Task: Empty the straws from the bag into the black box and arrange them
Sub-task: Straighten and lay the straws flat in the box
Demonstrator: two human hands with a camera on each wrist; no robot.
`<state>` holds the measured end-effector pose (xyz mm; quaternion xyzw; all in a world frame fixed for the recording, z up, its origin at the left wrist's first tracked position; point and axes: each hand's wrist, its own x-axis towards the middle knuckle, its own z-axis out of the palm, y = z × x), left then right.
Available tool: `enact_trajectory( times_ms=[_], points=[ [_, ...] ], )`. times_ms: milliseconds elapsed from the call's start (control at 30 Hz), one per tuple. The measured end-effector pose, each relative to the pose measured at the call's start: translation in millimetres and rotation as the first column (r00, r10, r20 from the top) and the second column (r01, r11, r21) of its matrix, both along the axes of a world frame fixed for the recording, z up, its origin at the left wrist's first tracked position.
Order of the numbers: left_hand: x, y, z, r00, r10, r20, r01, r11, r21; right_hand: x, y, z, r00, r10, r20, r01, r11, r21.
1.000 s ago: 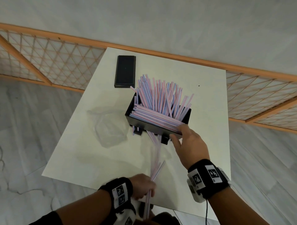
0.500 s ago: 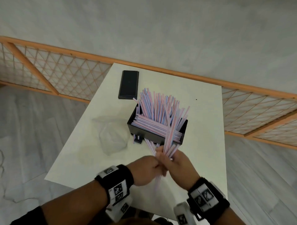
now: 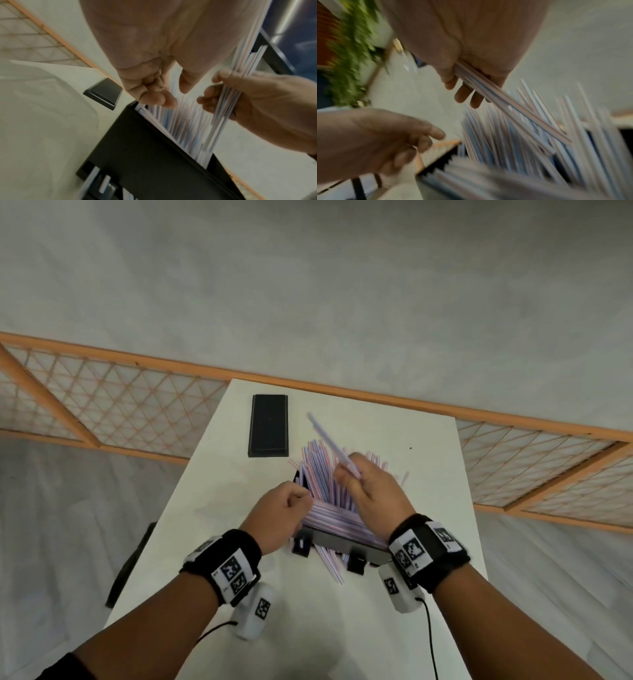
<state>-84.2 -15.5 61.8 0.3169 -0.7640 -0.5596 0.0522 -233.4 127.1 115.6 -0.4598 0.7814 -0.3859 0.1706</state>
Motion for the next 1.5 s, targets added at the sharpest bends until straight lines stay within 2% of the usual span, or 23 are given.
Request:
enact_trajectory(
  times_ms=[167, 300, 433, 533, 667, 733, 800, 900, 933, 1000, 1033, 1100, 1167, 1267, 1367, 1500],
  points=[
    [2.7, -21.2, -4.5, 0.991, 0.132, 0.018, -0.133, 0.987, 0.095, -10.2, -1.3, -43.3, 1.000, -0.026, -0.005, 0.026, 0.974, 0.226],
    [-2.5, -29.3, -2.2, 0.993, 0.118, -0.016, -0.115, 0.984, 0.138, -13.0, 1.2, -54.1, 0.990, 0.011, -0.144, 0.046, 0.922, 0.385],
    [-7.5, -28.6, -1.8, 0.994, 0.097, -0.040, -0.088, 0.980, 0.178, -9.3, 0.1, -49.0, 0.969, 0.067, -0.240, 0.065, 0.862, 0.503],
    [-14.3, -26.9, -9.0, 0.997, 0.078, -0.008, -0.076, 0.987, 0.142, -5.1, -2.7, -41.9, 0.935, 0.147, -0.322, 0.064, 0.823, 0.564],
    [-19.3, -18.2, -13.2, 0.999, 0.024, 0.028, -0.028, 0.988, 0.154, -0.4, -10.5, -29.2, 0.923, 0.177, -0.341, 0.052, 0.822, 0.567],
    [-18.3, -11.9, -15.4, 0.999, 0.004, 0.039, -0.009, 0.993, 0.115, 0.1, -15.4, -25.2, 0.932, 0.189, -0.308, 0.027, 0.813, 0.582],
    [-14.6, -8.8, -19.8, 0.998, 0.060, 0.027, -0.061, 0.997, 0.040, 0.0, -15.0, -26.0, 0.944, 0.206, -0.259, -0.008, 0.796, 0.605],
    [-7.9, -10.3, -22.3, 0.984, 0.172, -0.036, -0.175, 0.971, -0.162, 0.1, -0.1, -31.8, 0.953, 0.179, -0.245, -0.005, 0.816, 0.578],
    [-5.4, -9.2, -19.9, 0.984, 0.162, -0.078, -0.176, 0.955, -0.238, 0.0, 6.4, -34.5, 0.956, 0.166, -0.240, 0.000, 0.823, 0.568],
    [-3.2, -4.0, -11.9, 0.991, -0.030, -0.133, -0.033, 0.893, -0.449, -0.3, 16.5, -43.2, 0.967, 0.168, -0.190, -0.020, 0.797, 0.604],
    [-3.9, 0.1, -9.8, 0.980, -0.173, -0.095, 0.091, 0.824, -0.559, -1.0, 18.1, -48.4, 0.972, 0.175, -0.158, -0.037, 0.775, 0.631],
    [-8.7, 7.6, -17.7, 0.922, -0.382, 0.066, 0.322, 0.659, -0.680, -3.4, 17.5, -58.2, 0.977, 0.191, -0.099, -0.074, 0.730, 0.679],
    [-14.5, 10.3, -31.7, 0.878, -0.423, 0.225, 0.452, 0.575, -0.682, -6.4, 10.9, -63.9, 0.977, 0.210, -0.030, -0.120, 0.665, 0.737],
    [-19.3, 7.8, -48.9, 0.865, -0.395, 0.310, 0.493, 0.551, -0.673, -12.3, -2.9, -67.2, 0.972, 0.218, 0.087, -0.199, 0.562, 0.803],
    [-18.4, 7.5, -57.9, 0.850, -0.387, 0.358, 0.523, 0.535, -0.664, -19.7, -15.1, -71.4, 0.959, 0.239, 0.150, -0.253, 0.495, 0.831],
    [-16.4, 10.2, -60.3, 0.864, -0.362, 0.350, 0.502, 0.572, -0.649, -25.8, -24.7, -79.2, 0.933, 0.297, 0.204, -0.313, 0.390, 0.866]
  ],
)
